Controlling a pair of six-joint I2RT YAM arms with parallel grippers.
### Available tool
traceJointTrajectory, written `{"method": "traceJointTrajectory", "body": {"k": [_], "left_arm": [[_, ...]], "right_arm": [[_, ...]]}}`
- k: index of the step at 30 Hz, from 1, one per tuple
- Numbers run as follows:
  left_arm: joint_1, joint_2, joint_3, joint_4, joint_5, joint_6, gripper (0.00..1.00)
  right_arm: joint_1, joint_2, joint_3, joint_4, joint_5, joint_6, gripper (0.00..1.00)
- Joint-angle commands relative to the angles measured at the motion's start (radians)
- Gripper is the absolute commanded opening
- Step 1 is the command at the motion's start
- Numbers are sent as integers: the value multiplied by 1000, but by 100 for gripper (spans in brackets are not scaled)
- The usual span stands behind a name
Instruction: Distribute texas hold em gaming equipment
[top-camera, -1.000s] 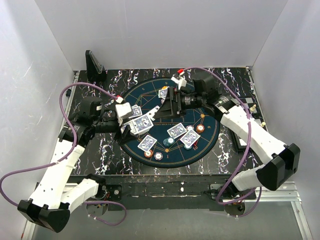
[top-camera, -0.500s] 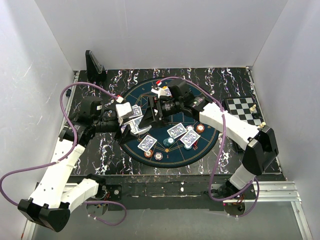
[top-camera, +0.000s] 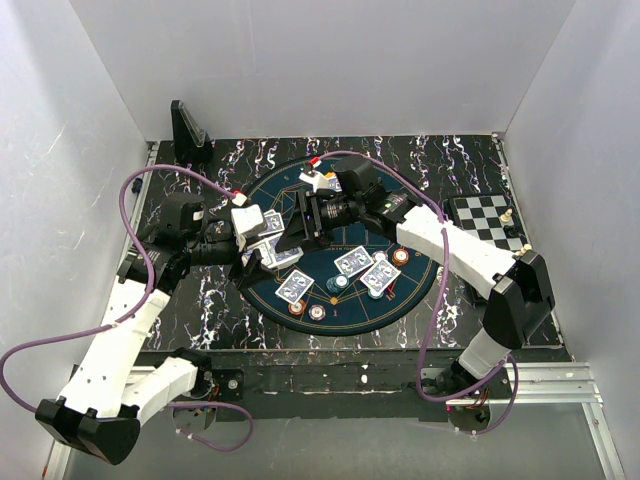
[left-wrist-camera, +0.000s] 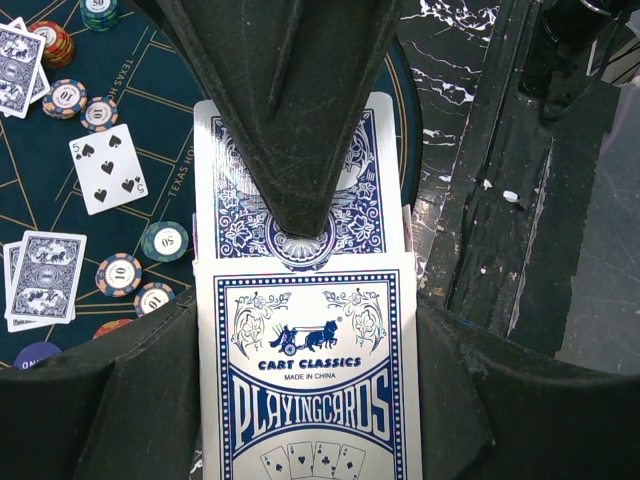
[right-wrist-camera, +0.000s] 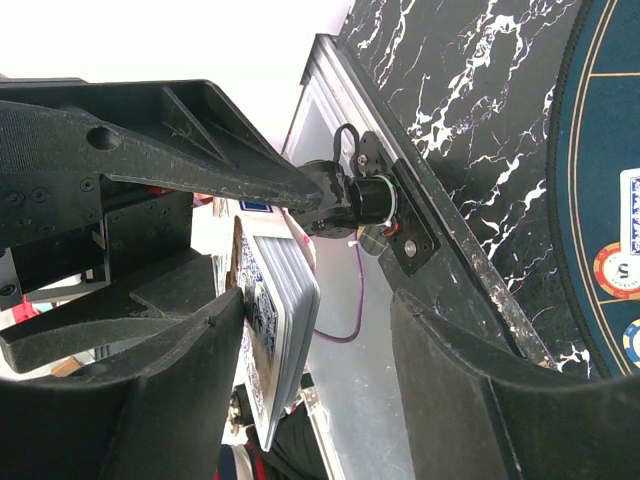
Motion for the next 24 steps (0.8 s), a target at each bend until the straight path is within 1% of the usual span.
{"method": "traceJointTrajectory", "body": {"k": [1,6,12,22,24], "left_arm": [[-3,-26,5,29,27,-5,3],[-3,-28,11,29,30,-11,3],[-5,-31,10,31,33,-19,2],[-5,-37,7,31,29,-19,2],[-3,-37,3,29,29,-19,2]], "right_arm": [[-16,-41,-3,-10,9,-35,65],[-50,-79,-30,-24,19,-51,63],[-64,-98,-23,-44,21,-65,57],[-76,-125,20,-138,65,-129,36],[-84,-139,36,-159,79,-144,33]]}}
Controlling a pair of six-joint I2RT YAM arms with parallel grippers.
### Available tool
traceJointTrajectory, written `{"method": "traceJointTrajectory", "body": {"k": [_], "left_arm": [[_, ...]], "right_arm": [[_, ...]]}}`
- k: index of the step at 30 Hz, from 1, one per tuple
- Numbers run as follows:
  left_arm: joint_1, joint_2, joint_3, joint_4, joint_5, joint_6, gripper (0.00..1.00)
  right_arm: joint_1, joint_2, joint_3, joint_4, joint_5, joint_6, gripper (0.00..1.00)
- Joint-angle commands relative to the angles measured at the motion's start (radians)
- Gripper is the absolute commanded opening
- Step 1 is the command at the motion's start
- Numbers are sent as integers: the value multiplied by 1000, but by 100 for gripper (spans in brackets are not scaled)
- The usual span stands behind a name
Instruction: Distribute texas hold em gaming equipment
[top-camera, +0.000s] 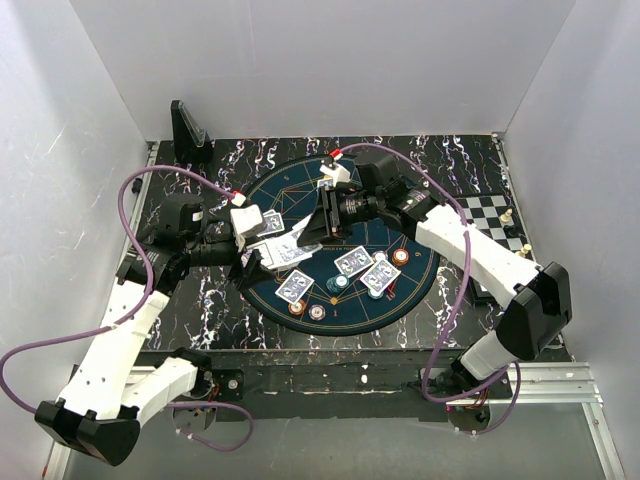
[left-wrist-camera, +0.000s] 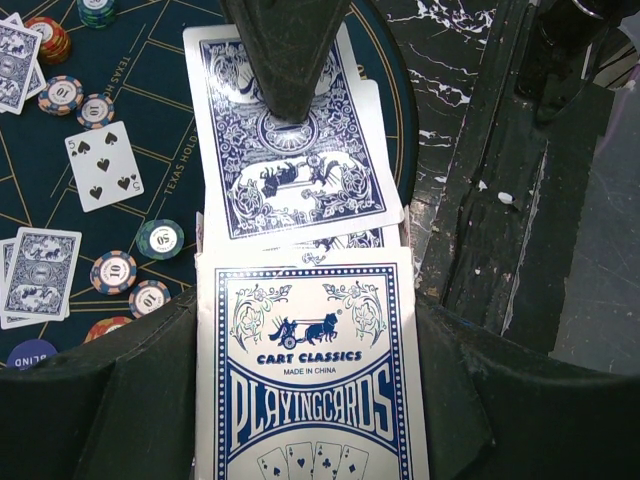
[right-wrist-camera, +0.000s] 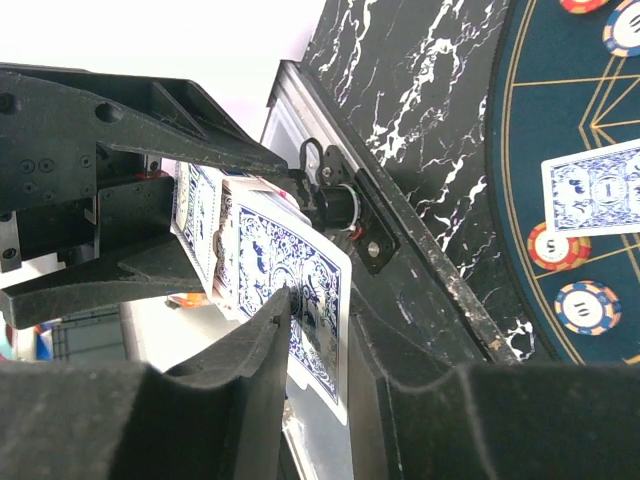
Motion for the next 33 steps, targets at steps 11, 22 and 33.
{"method": "traceJointTrajectory", "body": {"k": [11,22,33], "left_arm": [[-3,-39,-7,35,29,-7,2],[-3,-56,-27,35,27,-15,2],[-3,-79,-8,12,44,-29,2]], "right_arm": [[-32,-61,195,-193,88,-143,19],[-87,-76,353,-280,154,-212,1],[-131,175,511,-492,485,-404,1]]}}
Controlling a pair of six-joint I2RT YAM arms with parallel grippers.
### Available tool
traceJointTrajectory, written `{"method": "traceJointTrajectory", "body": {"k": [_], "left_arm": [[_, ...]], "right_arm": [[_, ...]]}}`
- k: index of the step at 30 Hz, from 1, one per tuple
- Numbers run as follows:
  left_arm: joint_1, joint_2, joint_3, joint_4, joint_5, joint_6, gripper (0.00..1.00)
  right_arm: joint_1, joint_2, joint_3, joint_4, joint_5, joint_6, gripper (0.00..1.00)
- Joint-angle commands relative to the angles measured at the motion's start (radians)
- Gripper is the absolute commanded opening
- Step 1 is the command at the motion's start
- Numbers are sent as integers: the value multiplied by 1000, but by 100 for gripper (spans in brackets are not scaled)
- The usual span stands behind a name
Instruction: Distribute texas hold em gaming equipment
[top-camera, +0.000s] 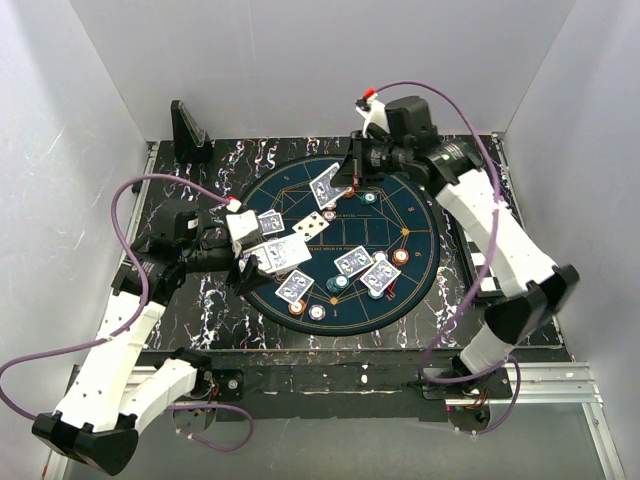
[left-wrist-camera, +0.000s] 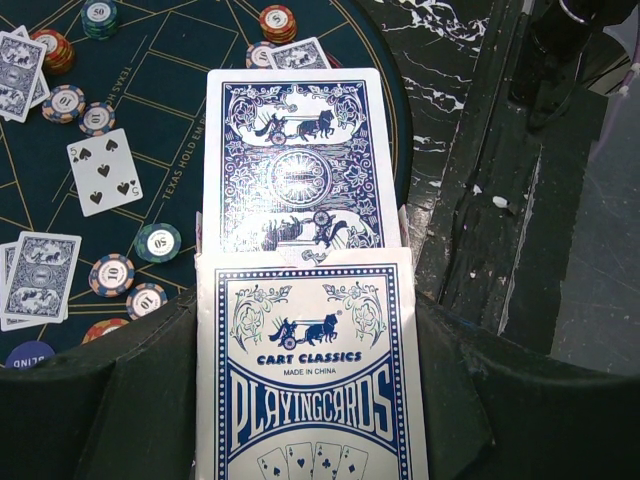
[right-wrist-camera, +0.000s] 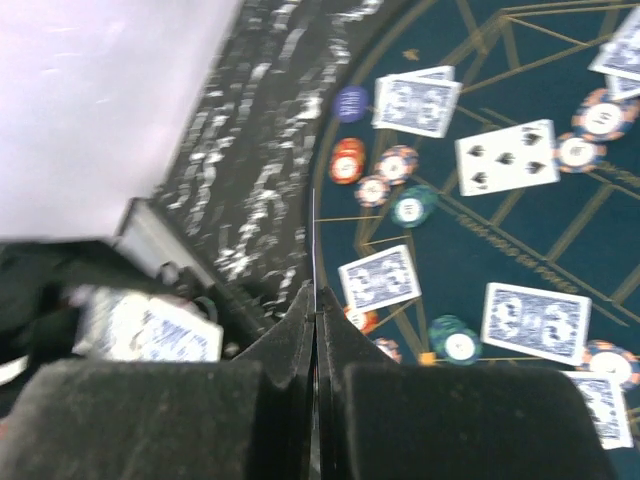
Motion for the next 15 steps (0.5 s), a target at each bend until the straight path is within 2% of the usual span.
{"method": "traceJointTrajectory", "body": {"k": [1,9,15], "left_arm": [[-3,-28,26,0,42,-19,2],[-3,-48,57,-26,56,-36,2],[-3,-58,72,-43,57,-42,2]], "right_arm": [[19,178,102,-137,264,-116,1],[129,476,299,-191,740,-220,1],[234,618,345,-130,985,-347,1]]}}
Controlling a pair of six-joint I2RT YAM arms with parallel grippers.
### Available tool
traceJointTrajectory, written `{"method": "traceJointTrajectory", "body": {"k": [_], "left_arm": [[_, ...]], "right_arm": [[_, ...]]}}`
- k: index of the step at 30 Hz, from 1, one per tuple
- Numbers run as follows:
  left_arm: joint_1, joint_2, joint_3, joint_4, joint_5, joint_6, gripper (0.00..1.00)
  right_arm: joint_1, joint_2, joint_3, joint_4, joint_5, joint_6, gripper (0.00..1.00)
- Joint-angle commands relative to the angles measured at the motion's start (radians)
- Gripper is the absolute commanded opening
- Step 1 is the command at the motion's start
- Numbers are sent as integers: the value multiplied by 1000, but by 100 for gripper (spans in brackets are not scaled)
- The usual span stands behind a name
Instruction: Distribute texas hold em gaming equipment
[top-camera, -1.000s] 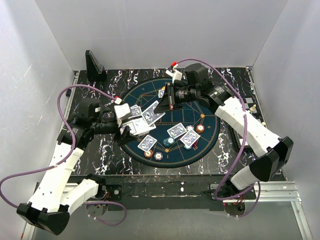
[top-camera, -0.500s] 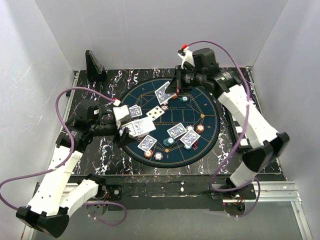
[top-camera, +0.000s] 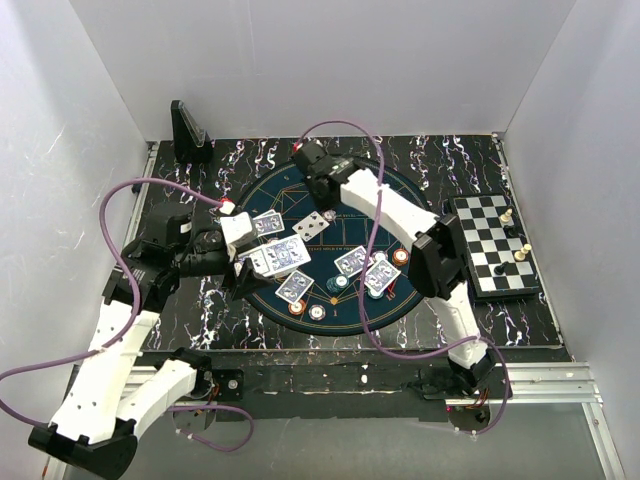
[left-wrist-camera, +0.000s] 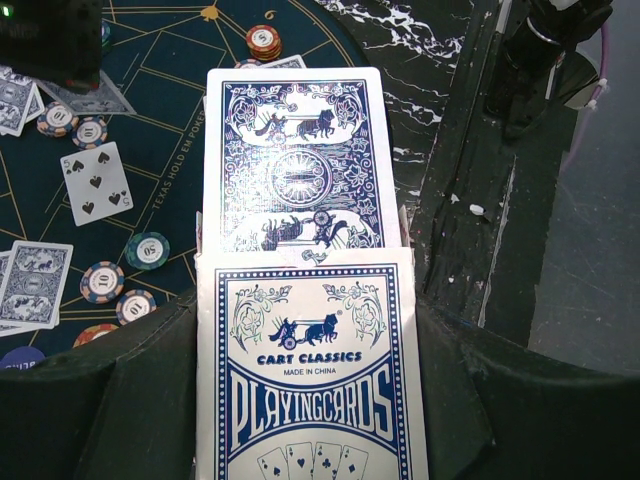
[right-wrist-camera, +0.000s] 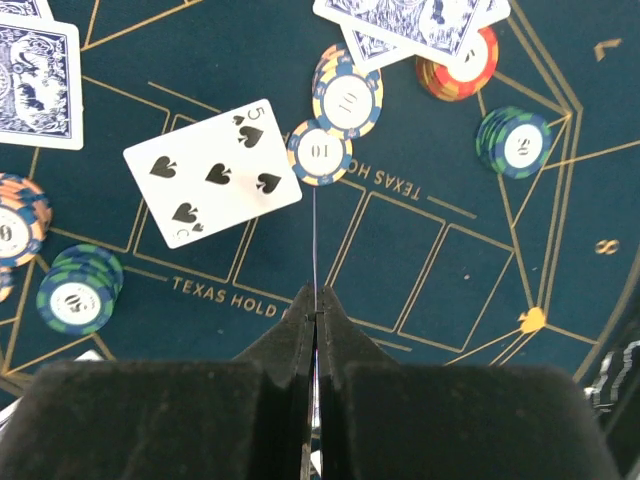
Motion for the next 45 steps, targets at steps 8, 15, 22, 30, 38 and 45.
{"method": "traceJointTrajectory", "body": {"k": [8,15,22,30,38,45], "left_arm": [[-3,-25,42,-10,34,-10,2],[-5,-31,42,-18,25,-7,2],[-3,-31,34,-12,24,-9,2],[-3,-25,42,-10,22,-4,3],[-3,-28,46,-16,22,-1,3],[-3,-28,46,-15,19,2,4]], "right_arm": [[180,187,88,150,498,-282,1],[185,259,88,175,551,-279,1],[202,280,54,180,543,-245,1],[220,273,23,131,392,-124,3],[220,264,2,100,268,-48,29],[217,227,-4,104,211,-45,51]]}}
